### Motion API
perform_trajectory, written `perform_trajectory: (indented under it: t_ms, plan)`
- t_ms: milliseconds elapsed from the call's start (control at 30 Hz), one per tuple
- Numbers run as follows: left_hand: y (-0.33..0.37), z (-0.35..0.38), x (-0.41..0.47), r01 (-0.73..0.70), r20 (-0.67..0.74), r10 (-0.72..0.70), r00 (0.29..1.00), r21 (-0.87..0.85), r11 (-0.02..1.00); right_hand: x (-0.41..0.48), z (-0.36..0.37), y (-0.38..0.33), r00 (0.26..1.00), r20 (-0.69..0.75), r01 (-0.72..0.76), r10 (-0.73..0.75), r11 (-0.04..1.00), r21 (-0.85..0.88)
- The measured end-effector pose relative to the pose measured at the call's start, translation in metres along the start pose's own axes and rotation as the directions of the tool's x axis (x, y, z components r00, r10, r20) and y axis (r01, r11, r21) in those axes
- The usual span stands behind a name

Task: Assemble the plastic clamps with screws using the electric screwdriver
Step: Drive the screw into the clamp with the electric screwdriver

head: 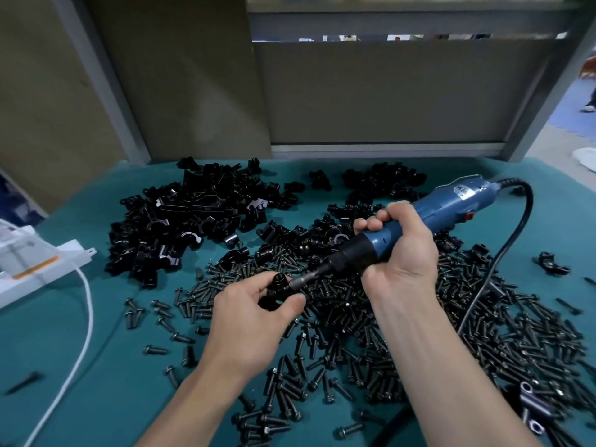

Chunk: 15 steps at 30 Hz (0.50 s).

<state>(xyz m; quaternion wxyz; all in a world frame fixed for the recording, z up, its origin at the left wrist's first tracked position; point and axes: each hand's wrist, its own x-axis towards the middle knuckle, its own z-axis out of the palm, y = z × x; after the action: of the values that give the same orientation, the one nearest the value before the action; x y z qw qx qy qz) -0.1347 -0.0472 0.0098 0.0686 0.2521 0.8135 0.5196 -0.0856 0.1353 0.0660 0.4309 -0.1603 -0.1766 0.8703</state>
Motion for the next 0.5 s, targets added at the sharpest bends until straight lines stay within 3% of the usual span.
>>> perform_trajectory:
  t_ms: [500]
  plan:
    - [0.0056,-0.0004,-0.0020,0.078,-0.063,-0.074,0.995,0.061,0.995,-0.0039,-0.0040,0.0077,0.999,-0.005,-0.045,0.045,0.998,0.033]
